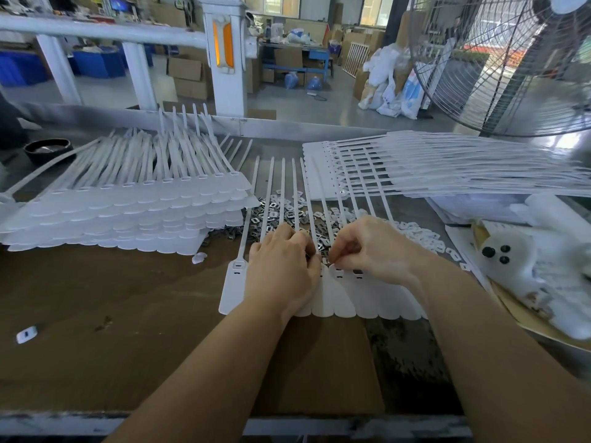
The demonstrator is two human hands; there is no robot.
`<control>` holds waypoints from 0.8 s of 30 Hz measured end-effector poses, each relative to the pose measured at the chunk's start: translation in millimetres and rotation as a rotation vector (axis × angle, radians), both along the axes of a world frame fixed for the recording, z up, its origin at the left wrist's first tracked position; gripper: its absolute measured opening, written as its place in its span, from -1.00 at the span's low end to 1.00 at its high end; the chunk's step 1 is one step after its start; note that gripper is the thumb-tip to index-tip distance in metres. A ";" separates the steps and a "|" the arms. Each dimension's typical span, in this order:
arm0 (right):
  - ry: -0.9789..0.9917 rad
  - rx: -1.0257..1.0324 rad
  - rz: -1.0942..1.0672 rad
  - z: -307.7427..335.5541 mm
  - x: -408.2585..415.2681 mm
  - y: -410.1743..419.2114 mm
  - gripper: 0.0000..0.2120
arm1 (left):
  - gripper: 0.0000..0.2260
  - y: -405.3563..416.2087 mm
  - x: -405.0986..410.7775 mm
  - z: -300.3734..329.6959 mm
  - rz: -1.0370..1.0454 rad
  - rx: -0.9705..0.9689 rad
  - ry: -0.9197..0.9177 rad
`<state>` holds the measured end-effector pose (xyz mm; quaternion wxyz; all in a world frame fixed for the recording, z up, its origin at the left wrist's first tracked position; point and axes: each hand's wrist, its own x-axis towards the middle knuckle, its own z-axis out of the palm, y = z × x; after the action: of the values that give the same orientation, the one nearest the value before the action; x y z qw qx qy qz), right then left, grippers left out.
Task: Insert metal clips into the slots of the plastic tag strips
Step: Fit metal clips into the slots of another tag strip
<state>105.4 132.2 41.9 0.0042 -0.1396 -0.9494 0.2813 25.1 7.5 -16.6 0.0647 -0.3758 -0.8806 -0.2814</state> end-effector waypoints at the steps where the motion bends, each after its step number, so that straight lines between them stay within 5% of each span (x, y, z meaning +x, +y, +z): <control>1: 0.015 0.004 -0.014 -1.2 0.3 -0.4 -0.88 | -0.81 0.0 0.0 -0.1 0.000 -0.002 0.002; 12: 0.124 -0.097 -0.125 -11.2 5.1 -2.0 -0.88 | -0.81 1.2 0.5 -0.3 0.005 0.001 0.001; 17: 0.376 0.002 -0.429 -19.8 8.1 7.5 -0.87 | -0.80 1.2 1.1 -0.8 0.007 0.011 0.002; 24: 0.152 0.217 -0.449 -28.8 4.7 16.2 -0.73 | -0.81 1.2 0.7 -0.4 -0.003 0.019 -0.008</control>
<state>110.0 148.5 13.1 0.1526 -0.3239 -0.9162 0.1797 25.8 8.6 -17.1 0.0640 -0.3753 -0.8776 -0.2913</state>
